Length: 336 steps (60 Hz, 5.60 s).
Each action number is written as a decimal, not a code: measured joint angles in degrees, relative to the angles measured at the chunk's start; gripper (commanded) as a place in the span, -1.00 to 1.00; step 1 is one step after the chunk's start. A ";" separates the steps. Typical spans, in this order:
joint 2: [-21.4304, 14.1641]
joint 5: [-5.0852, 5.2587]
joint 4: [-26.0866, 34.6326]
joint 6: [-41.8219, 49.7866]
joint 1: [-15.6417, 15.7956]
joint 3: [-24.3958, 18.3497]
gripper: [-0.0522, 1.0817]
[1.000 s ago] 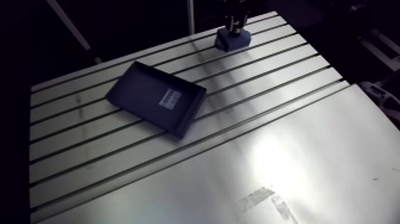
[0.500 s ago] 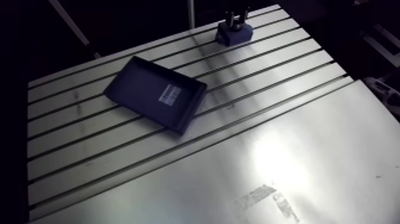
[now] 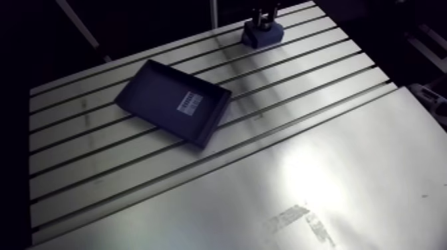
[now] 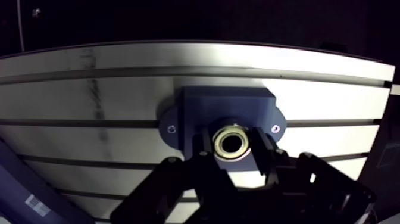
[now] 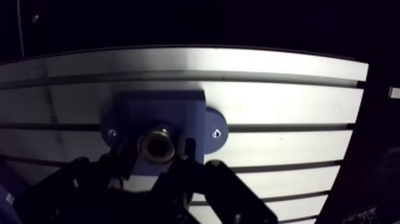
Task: Pick up the bearing and press it into the housing until flush.
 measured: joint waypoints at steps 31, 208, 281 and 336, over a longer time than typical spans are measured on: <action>0.05 -0.01 0.04 0.00 -0.02 0.25 0.34; -2.56 0.02 4.69 3.62 -0.44 -1.76 1.00; -0.39 0.18 1.62 1.61 -0.43 -0.21 1.00; -0.12 0.07 0.89 1.52 -0.41 0.24 1.00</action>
